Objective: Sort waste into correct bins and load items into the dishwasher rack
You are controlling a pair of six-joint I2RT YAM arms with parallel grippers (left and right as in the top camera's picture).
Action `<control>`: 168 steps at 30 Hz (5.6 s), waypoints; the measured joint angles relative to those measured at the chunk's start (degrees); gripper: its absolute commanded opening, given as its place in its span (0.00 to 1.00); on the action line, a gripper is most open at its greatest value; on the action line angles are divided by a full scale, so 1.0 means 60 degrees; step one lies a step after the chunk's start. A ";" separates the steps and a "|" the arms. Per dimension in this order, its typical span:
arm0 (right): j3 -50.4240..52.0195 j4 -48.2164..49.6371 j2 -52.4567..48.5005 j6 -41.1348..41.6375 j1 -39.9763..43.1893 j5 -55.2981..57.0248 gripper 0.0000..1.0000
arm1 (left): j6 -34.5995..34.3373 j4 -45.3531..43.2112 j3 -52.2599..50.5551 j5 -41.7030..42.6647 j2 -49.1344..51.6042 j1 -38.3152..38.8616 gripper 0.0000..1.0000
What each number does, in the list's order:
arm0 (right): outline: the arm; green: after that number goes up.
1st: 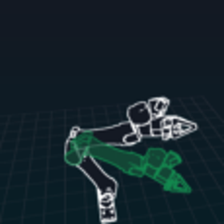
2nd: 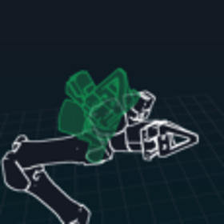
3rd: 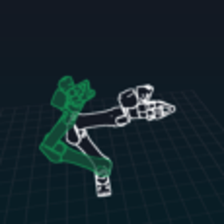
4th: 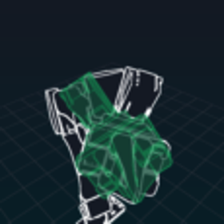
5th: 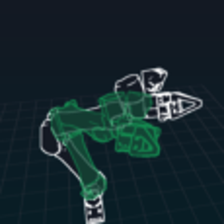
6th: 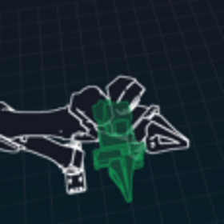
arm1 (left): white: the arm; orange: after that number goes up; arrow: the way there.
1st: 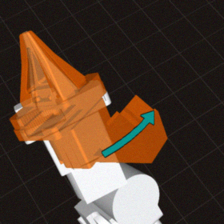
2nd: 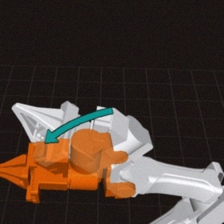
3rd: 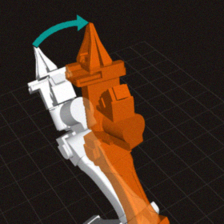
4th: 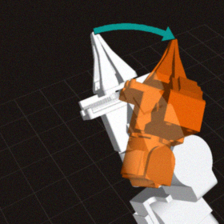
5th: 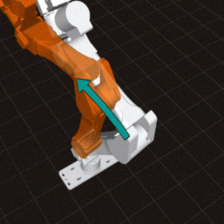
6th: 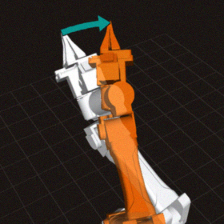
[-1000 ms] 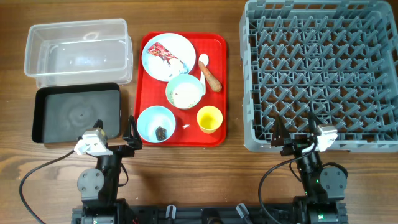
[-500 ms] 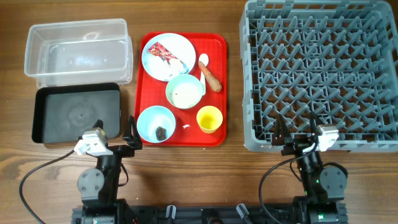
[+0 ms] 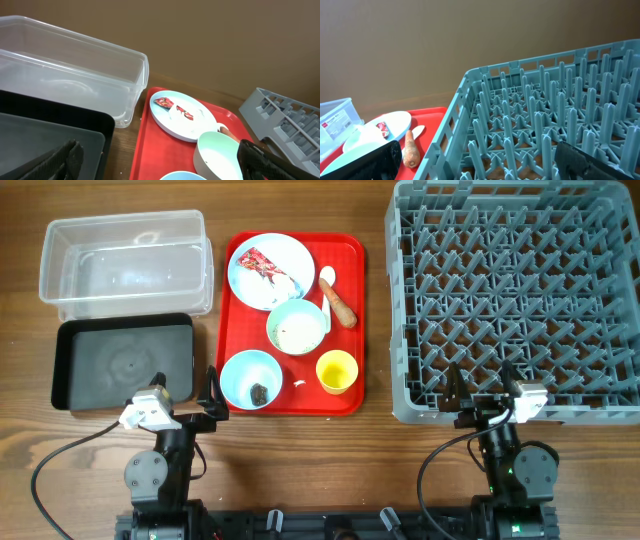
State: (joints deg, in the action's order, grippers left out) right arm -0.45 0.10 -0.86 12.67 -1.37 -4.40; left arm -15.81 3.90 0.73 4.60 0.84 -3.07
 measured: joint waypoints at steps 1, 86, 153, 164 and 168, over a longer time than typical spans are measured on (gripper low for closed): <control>0.0000 0.0000 0.0000 0.0004 0.0000 0.0000 1.00 | 0.0000 0.0000 0.0000 0.0000 0.0000 0.0000 1.00; -1.0105 -0.7133 -1.0196 0.0160 0.0000 -0.1847 1.00 | -0.2255 0.8735 1.8407 -0.0484 2.2261 0.3085 0.93; -1.0105 -0.6856 -1.0196 0.0342 0.0000 -0.1847 1.00 | -0.1158 0.8087 1.7883 -0.1792 1.9806 -0.0765 1.00; -1.0105 -0.6852 -1.0196 0.0346 0.0000 -0.1847 1.00 | 0.1020 0.8069 1.8003 -0.0233 1.9227 0.0211 1.00; -1.0105 -0.6856 -1.0196 0.0342 0.0000 -0.1847 1.00 | 0.1424 0.7879 1.8006 -0.0069 1.9205 0.1395 1.00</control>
State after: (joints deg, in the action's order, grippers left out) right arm -61.08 -41.04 -62.04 14.72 -1.37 -15.49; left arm -7.27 51.18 108.77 4.19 116.07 5.30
